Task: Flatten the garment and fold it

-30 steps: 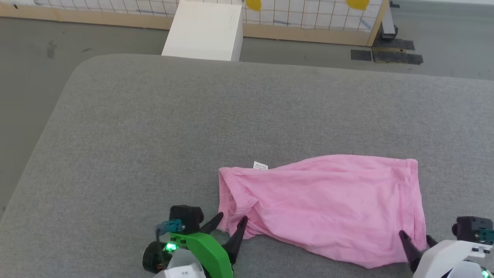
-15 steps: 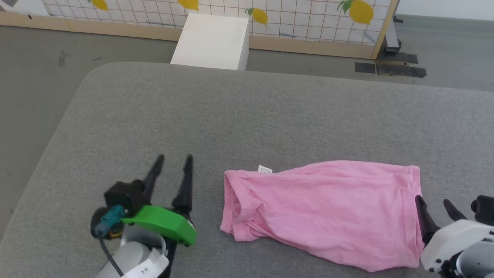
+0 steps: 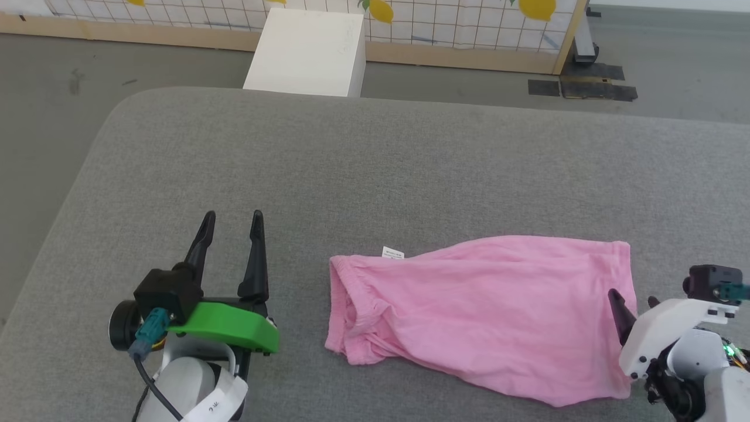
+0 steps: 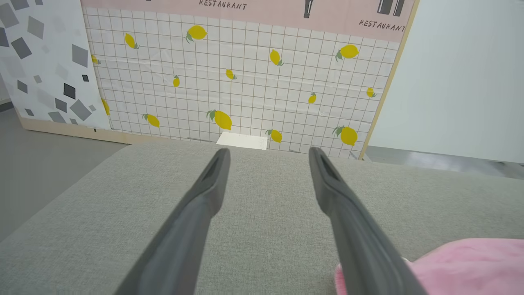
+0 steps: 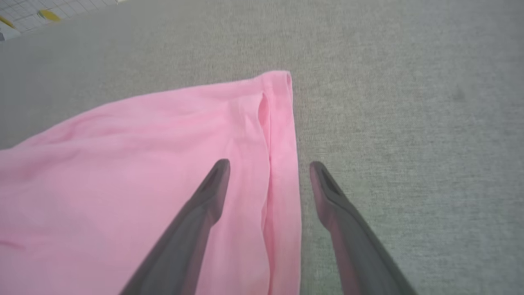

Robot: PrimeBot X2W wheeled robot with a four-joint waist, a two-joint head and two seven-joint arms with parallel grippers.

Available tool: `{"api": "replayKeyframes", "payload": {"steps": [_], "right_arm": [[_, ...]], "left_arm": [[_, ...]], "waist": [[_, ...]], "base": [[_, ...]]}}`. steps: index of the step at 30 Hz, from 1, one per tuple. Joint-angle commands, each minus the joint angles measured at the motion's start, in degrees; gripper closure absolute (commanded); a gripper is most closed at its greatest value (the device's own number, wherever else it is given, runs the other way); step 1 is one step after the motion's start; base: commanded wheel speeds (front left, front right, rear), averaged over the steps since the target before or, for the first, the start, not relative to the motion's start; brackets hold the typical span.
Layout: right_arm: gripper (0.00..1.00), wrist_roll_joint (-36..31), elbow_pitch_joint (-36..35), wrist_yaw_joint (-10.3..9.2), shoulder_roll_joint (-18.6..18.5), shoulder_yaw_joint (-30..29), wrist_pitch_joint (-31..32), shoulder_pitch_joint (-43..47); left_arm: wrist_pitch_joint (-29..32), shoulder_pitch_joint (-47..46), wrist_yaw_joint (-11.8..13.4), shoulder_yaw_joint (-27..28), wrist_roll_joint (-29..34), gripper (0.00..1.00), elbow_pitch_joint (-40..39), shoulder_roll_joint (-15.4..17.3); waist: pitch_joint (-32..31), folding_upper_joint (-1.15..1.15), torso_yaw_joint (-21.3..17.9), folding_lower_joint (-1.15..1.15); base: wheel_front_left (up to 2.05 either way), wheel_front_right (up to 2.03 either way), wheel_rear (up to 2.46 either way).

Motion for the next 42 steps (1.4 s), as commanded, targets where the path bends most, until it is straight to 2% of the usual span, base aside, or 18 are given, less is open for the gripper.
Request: {"api": "replayKeyframes", "payload": {"steps": [1, 6, 12, 13, 14, 15, 16, 23, 31, 35, 38, 42], "right_arm": [[0.0, -1.17, 1.51, -0.09, -0.05, -0.35, 1.19, -1.61], [0.0, -2.77, 6.98, -0.09, -0.05, -0.34, 7.24, -4.14], [0.01, 1.52, 8.69, -0.09, -0.05, 3.18, 14.58, -3.83], [0.41, 2.51, 8.36, -0.09, -0.05, 3.58, 14.97, -3.7], [0.62, 3.03, 7.76, -0.09, -0.05, 4.03, 15.11, -3.49], [0.74, 3.18, 7.15, -0.09, -0.05, 4.32, 14.92, -3.31], [1.0, 3.48, 6.3, -0.09, -0.05, 4.36, 14.37, -3.17], [1.0, 2.11, 1.95, -0.09, -0.05, 1.42, 12.2, -1.78], [1.0, -3.05, -5.36, -0.09, -0.05, -8.62, 11.62, 1.08], [1.0, -7.86, -9.65, -0.09, -0.05, -12.83, 12.31, 2.52], [1.0, -10.85, -12.4, -0.09, -0.05, -13.13, 13.05, 3.55], [1.0, -11.42, -17.33, -0.09, -0.05, -9.49, 14.36, 5.18]], "left_arm": [[-0.21, 0.93, -0.76, 0.85, 1.18, 0.0, 0.07, -0.7], [-0.21, 0.87, -2.98, 3.51, 3.24, 0.0, 0.65, -2.81], [-0.21, 0.7, -4.84, 5.77, 4.87, 0.0, 1.51, -4.5], [-0.21, 0.69, -5.06, 6.02, 5.08, 0.0, 1.63, -4.68], [-0.21, 0.71, -5.33, 6.29, 5.32, 0.0, 1.81, -4.89], [-0.21, 0.76, -5.5, 6.48, 5.51, 0.0, 1.9, -5.06], [-0.21, 0.84, -5.65, 6.69, 5.75, 0.0, 1.96, -5.25], [-0.21, 1.06, -6.51, 7.57, 6.57, 0.0, 2.71, -6.08], [-0.21, 1.21, -7.38, 8.31, 6.87, 0.0, 3.42, -6.52], [-0.21, 1.54, -7.59, 8.51, 6.96, 0.0, 3.46, -6.66], [-0.21, 1.6, -7.66, 8.43, 7.09, 0.0, 3.47, -6.73], [-0.21, 1.5, -7.75, 8.4, 7.12, 0.0, 3.67, -6.78]], "waist": [[0.38, 0.0, 0.02, 0.0], [1.28, 0.0, 0.4, 0.0], [1.78, 0.0, 0.67, 0.0], [1.81, 0.0, 0.66, 0.0], [1.84, 0.0, 0.63, 0.0], [1.83, 0.0, 0.58, 0.0], [1.79, 0.0, 0.5, 0.0], [1.35, 0.0, 0.28, 0.0], [1.19, 0.0, 0.0, 0.0], [1.35, 0.0, -0.23, 0.0], [1.38, 0.0, -0.31, 0.0], [1.31, 0.0, -0.32, 0.0]], "base": [[0.0, 0.0, 0.0], [0.0, 0.0, 0.0], [0.0, 0.0, 0.0], [0.0, 0.0, 0.0], [0.0, 0.0, 0.0], [0.0, 0.0, 0.0], [0.0, 0.0, 0.0], [0.0, 0.0, 0.0], [0.0, 0.0, 0.0], [0.0, 0.0, 0.0], [0.0, 0.0, 0.0], [0.0, 0.0, 0.0]]}}
